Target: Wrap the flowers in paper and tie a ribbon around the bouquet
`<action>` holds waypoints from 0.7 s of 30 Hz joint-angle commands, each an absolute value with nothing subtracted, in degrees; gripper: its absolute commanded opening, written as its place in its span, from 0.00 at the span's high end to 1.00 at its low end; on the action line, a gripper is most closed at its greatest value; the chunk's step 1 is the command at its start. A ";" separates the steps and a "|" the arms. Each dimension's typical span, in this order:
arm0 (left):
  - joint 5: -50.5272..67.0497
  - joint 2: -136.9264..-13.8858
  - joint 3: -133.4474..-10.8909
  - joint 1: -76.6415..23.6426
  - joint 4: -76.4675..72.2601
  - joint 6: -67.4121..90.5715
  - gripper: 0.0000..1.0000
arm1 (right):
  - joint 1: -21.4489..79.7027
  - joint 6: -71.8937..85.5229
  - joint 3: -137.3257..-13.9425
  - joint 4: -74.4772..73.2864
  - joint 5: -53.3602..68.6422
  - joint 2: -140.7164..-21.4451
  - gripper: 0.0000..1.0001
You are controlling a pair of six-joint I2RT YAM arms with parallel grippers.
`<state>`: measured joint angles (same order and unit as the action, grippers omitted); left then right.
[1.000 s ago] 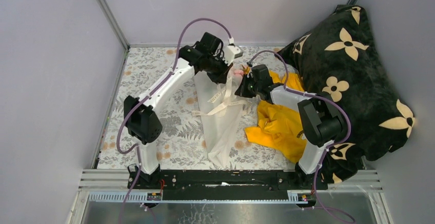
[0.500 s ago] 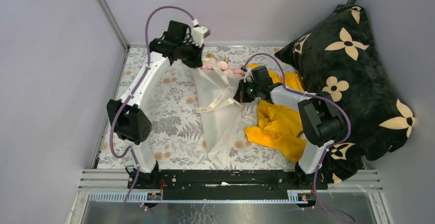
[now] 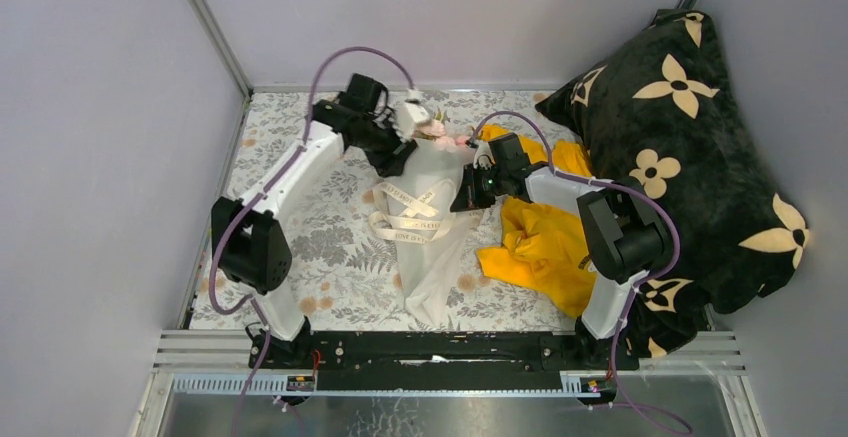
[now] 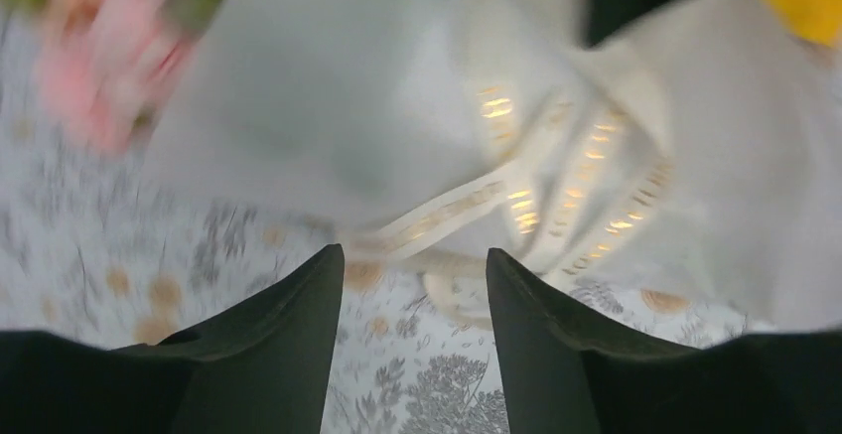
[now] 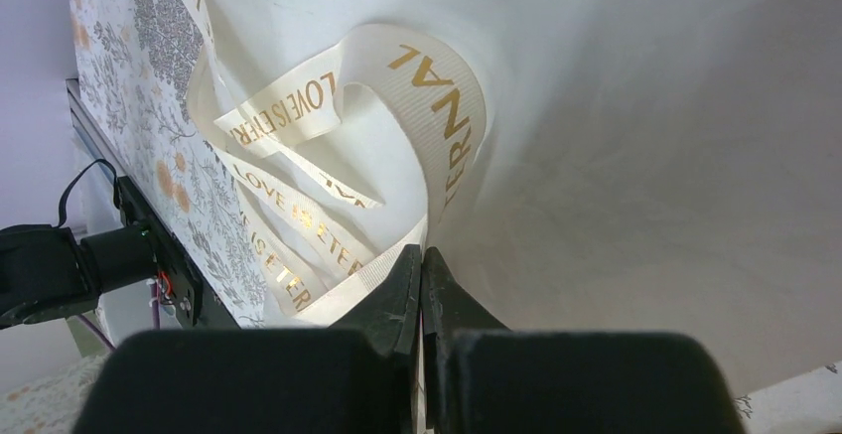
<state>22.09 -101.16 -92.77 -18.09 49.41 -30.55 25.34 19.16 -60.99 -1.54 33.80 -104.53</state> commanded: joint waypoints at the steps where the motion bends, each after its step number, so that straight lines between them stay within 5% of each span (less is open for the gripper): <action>1: 32.20 -99.44 -91.56 -30.44 59.80 -51.06 0.36 | 25.14 19.28 -63.53 -2.69 35.18 -105.12 1.00; 7: 24.30 -102.37 -80.04 -37.65 49.26 -57.37 0.28 | 25.14 19.83 -63.39 -2.90 34.99 -104.30 1.00; 12: 23.88 -103.83 -76.26 -37.66 41.43 -60.26 0.02 | 25.14 20.03 -63.46 -3.59 34.29 -103.85 1.00; 17: 18.73 -104.75 -71.30 -37.71 31.21 -57.67 0.02 | 25.11 20.18 -63.61 -4.26 33.94 -103.13 1.00; 21: 17.49 -104.98 -70.03 -37.70 28.75 -57.22 0.13 | 25.14 19.96 -63.72 -4.95 33.94 -102.83 1.00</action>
